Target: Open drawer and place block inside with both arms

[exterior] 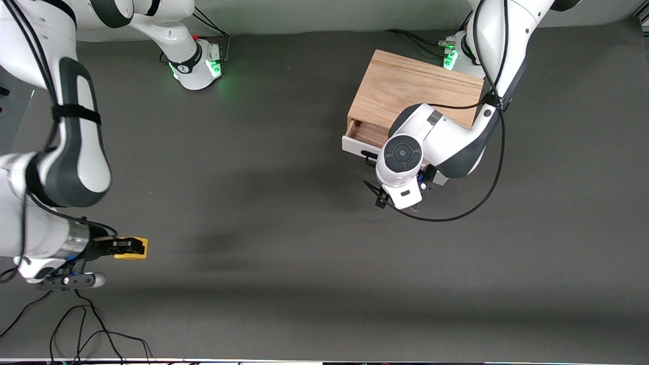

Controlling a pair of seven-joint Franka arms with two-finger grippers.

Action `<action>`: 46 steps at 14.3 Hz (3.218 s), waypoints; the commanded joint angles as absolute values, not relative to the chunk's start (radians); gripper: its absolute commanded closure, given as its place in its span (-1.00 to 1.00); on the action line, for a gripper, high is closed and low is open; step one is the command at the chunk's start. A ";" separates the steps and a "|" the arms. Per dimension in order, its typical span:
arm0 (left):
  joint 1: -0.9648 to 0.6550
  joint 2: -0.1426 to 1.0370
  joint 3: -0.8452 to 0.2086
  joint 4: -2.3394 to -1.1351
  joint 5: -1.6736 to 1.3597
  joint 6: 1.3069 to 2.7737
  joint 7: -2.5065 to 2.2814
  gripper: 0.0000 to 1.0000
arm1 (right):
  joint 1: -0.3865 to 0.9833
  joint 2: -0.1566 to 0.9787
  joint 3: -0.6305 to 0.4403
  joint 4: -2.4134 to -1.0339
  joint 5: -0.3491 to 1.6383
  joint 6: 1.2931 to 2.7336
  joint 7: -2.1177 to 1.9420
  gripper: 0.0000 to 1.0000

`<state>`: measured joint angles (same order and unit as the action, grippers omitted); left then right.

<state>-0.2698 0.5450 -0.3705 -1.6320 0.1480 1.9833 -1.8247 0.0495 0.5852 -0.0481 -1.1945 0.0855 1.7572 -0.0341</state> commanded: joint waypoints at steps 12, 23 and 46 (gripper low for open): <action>-0.301 0.632 -0.351 -1.496 0.213 2.115 -1.873 -0.99 | 0.167 0.391 0.049 -1.150 0.133 1.522 0.357 0.39; -0.301 0.647 -0.333 -1.454 0.213 2.164 -1.871 -0.99 | 0.446 0.414 0.048 -1.158 0.118 1.597 0.797 0.39; 0.359 0.201 -0.330 -1.535 0.041 1.539 -0.165 -0.99 | 0.926 0.768 0.046 -1.131 -0.037 2.078 1.342 0.39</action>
